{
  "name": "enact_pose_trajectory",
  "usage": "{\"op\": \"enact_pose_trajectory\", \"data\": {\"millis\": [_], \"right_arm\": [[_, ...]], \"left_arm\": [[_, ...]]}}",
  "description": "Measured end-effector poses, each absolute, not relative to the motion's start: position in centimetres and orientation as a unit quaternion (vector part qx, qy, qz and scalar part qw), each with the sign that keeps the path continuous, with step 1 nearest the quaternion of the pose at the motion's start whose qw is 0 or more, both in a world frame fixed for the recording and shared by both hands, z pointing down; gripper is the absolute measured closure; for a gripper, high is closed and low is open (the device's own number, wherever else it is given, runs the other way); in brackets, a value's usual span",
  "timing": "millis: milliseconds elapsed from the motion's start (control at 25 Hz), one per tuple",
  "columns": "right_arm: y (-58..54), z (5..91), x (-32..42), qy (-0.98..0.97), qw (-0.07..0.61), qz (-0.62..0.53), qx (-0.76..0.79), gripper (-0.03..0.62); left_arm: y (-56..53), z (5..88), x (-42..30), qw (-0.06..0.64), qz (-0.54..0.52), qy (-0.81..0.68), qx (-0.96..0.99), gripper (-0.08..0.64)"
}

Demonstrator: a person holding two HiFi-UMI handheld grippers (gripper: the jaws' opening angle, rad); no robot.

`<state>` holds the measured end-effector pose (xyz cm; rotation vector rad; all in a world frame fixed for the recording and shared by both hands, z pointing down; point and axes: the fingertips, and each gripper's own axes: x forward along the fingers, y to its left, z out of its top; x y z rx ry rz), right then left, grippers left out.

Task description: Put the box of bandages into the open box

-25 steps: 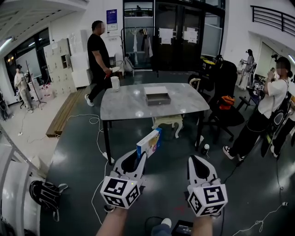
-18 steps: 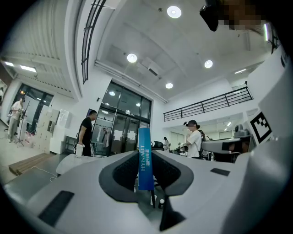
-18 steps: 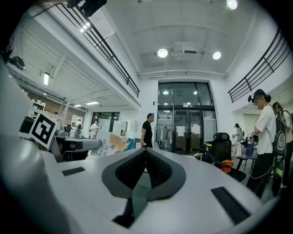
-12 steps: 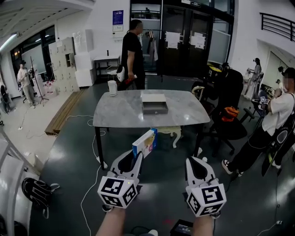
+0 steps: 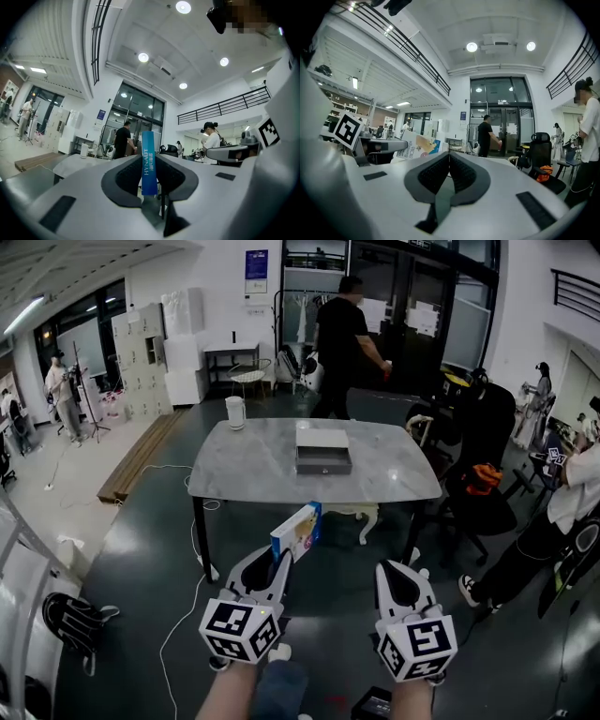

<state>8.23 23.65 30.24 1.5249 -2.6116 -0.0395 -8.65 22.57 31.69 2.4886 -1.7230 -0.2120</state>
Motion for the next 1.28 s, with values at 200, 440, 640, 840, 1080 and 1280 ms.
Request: {"op": "enact_pose_trajectory", "data": {"millis": [200,440,640,840,1080,1280], "right_arm": [[19.1,31.2,8.6,-0.858,0.068,-0.012,0.509,0.568],[11.4,30.6,8.3,-0.852,0.070,-0.005,0.519,0.568],[5.1,29.7,7.3,-0.846,0.065,-0.003,0.529,0.568],[-1.0,29.6,6.1,-0.839,0.062,0.004,0.541,0.568],[-7.0,29.9,4.1,-0.833,0.059,0.007,0.550,0.566],[-9.1,31.6,3.3,-0.837,0.070,-0.008,0.542,0.566]], "left_arm": [[17.4,32.5,-8.7,0.061,-0.073,-0.566,0.819,0.471],[8.9,32.4,-8.6,0.073,-0.057,-0.552,0.829,0.471],[2.5,31.3,-9.3,0.068,-0.056,-0.540,0.837,0.471],[-3.5,31.0,-10.9,0.070,-0.052,-0.527,0.845,0.471],[-9.3,31.5,-11.9,0.076,-0.042,-0.507,0.857,0.471],[-11.0,32.7,-11.4,0.073,-0.036,-0.494,0.865,0.471]]}}
